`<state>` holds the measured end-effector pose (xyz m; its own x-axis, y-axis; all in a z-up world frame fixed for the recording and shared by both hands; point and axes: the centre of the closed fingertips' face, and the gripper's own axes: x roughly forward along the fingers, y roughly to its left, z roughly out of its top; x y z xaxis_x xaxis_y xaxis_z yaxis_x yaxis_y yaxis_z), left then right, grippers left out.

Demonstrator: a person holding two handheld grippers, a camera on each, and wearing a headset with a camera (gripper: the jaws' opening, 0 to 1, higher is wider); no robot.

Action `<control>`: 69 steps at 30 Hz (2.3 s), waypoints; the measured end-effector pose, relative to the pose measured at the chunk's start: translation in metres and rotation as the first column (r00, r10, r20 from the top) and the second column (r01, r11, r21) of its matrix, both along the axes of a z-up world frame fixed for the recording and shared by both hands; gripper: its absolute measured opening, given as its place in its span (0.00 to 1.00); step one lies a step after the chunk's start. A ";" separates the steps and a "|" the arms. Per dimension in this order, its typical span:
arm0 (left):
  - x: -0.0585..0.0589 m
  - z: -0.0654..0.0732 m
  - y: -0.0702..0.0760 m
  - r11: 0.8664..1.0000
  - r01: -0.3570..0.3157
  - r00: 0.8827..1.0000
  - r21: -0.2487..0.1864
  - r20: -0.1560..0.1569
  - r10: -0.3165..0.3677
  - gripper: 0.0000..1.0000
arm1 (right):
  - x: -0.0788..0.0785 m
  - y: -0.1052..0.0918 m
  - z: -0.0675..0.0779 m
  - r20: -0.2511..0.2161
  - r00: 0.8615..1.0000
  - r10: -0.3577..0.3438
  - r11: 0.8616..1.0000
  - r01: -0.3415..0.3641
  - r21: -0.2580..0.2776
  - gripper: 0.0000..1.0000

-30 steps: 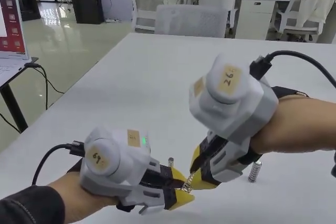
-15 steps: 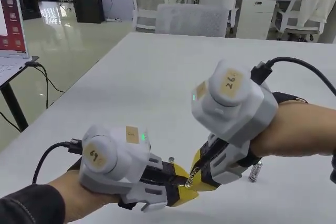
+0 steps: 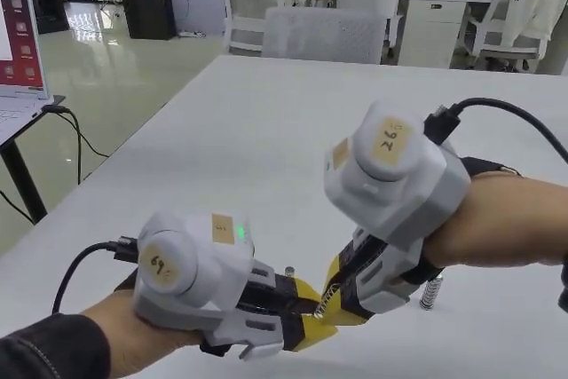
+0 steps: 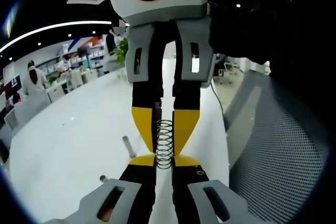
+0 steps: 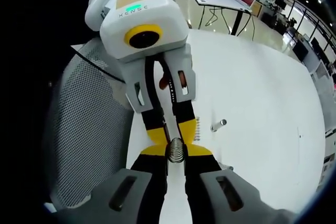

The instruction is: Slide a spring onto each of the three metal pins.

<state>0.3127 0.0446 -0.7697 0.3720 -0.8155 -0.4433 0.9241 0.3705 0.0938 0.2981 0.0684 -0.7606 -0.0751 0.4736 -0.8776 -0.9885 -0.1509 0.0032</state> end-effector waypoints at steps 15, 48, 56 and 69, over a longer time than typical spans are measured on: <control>0.001 -0.005 0.006 1.000 -0.023 0.999 0.011 -0.035 0.023 0.11 | 0.009 -0.007 0.001 0.018 1.000 -0.017 0.999 0.017 -0.030 0.08; 0.001 -0.018 0.067 0.979 -0.205 0.975 -0.019 -0.097 0.202 0.33 | 0.037 -0.037 0.002 0.060 0.995 -0.083 0.993 0.087 -0.075 0.08; 0.001 -0.020 0.070 0.968 -0.247 0.964 -0.033 -0.109 0.242 0.43 | 0.043 -0.041 0.004 0.074 0.993 -0.089 0.992 0.095 -0.084 0.08; 0.001 -0.021 0.067 0.961 -0.274 0.957 -0.048 -0.113 0.267 0.55 | 0.067 -0.048 0.006 0.120 0.987 -0.106 0.988 0.119 -0.101 0.08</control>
<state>0.3142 0.1120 -0.7903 0.5369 -0.7183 -0.4424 0.7920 0.6098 -0.0289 0.3652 0.0207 -0.7542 0.0771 0.3754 -0.9237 -0.9940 -0.0434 -0.1006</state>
